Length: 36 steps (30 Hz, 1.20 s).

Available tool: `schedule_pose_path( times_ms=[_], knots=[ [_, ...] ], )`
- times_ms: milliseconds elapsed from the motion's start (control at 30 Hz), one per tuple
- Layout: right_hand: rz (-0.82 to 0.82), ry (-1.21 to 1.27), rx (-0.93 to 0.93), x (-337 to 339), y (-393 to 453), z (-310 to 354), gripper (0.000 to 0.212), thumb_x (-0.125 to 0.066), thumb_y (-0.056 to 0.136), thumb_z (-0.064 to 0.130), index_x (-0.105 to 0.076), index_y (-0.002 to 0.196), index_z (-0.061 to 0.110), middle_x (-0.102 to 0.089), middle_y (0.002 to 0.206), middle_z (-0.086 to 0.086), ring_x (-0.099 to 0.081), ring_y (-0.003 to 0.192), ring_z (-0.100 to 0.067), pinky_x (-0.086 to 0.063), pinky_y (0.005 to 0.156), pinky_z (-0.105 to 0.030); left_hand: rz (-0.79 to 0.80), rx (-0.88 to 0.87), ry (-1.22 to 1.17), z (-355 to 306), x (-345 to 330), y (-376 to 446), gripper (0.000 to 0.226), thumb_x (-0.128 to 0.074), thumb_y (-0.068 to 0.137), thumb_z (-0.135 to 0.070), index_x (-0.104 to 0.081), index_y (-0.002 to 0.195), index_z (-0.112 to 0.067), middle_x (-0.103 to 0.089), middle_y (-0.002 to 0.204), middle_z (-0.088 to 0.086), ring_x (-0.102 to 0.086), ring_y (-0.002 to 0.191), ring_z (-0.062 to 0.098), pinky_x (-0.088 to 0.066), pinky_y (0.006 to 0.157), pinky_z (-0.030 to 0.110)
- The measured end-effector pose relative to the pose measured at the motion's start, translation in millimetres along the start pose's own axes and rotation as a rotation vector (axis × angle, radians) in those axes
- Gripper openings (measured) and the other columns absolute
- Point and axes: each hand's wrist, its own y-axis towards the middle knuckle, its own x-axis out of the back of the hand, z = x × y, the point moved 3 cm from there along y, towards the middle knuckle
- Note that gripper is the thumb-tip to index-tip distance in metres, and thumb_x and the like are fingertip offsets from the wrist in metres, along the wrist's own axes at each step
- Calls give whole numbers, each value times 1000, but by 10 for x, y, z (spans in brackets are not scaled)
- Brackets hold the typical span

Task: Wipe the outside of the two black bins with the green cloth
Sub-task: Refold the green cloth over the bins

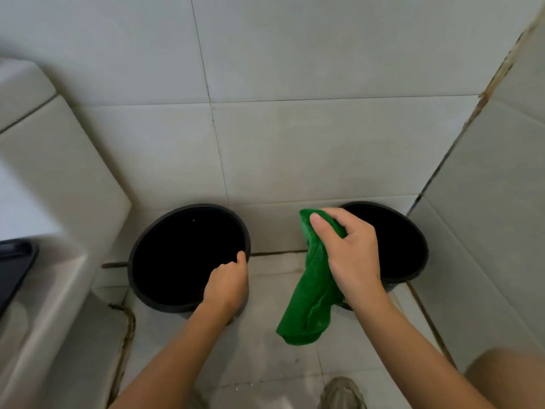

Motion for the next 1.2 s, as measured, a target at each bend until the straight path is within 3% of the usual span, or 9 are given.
schedule_pose_path(
  times_ms=[200, 400, 500, 600, 700, 767, 867, 967, 1200],
  knots=[
    [10, 77, 17, -12, 25, 46, 20, -66, 90, 16, -68, 78, 33, -66, 67, 16, -62, 65, 0, -46, 61, -17, 25, 35, -13, -128, -374, 231, 40, -39, 95, -1, -34, 135, -5, -68, 95, 8, -67, 80, 25, -50, 63, 33],
    [27, 80, 13, -81, 28, 58, 21, -67, 89, 18, -67, 75, 34, -66, 66, 14, -62, 63, -3, -49, 59, -22, 90, 28, 16, -162, -594, 456, 59, -48, 97, -13, -20, 148, -4, -68, 98, 8, -67, 81, 25, -41, 57, 32],
    [27, 30, 5, -78, 43, 11, 18, -66, 89, 21, -68, 75, 33, -67, 68, 12, -63, 65, -5, -52, 62, -27, 303, -105, 60, -64, -491, 412, 63, -45, 101, -35, -17, 149, -6, -62, 119, 15, -63, 103, 31, -48, 75, 38],
    [13, -13, -19, -66, 52, -68, 9, -67, 89, 25, -71, 81, 28, -67, 69, 15, -63, 68, -4, -53, 67, -30, 481, -317, 346, 226, -156, 291, 68, -44, 99, -47, -19, 153, -13, -49, 141, 13, -52, 124, 31, -44, 102, 39],
    [12, -31, -32, -82, 48, -102, 8, -67, 89, 25, -71, 83, 27, -67, 70, 14, -64, 69, -5, -54, 70, -33, 602, -372, 579, 627, 35, 100, 70, -50, 96, -47, -22, 153, -17, -46, 145, 10, -49, 129, 29, -40, 105, 38],
    [17, -29, -31, -96, 42, -112, 6, -68, 89, 24, -72, 84, 25, -67, 72, 13, -64, 70, -6, -54, 70, -34, 665, -392, 697, 875, 25, -5, 58, -51, 98, -33, -32, 149, -15, -50, 141, 10, -51, 126, 29, -42, 104, 38],
    [29, -29, -29, -119, 26, -110, 7, -68, 89, 24, -72, 83, 26, -67, 70, 15, -64, 69, -4, -52, 68, -31, 621, -425, 772, 1079, -25, 21, 38, -46, 98, -13, -50, 136, -14, -58, 132, 9, -57, 119, 27, -46, 100, 37],
    [24, -45, -22, -128, 22, -88, 13, -67, 89, 23, -68, 79, 31, -66, 70, 16, -63, 68, -1, -50, 66, -25, 525, -493, 779, 1033, -20, 83, 32, -41, 97, -5, -59, 123, -13, -64, 123, 7, -61, 111, 26, -47, 96, 35],
    [34, -43, -17, -131, 24, -107, 12, -67, 89, 22, -69, 80, 29, -66, 68, 14, -63, 66, -4, -52, 65, -29, 390, -528, 593, 693, -62, 125, 30, -44, 101, -27, -61, 123, -16, -67, 117, 4, -63, 107, 22, -48, 91, 33]
  ],
)
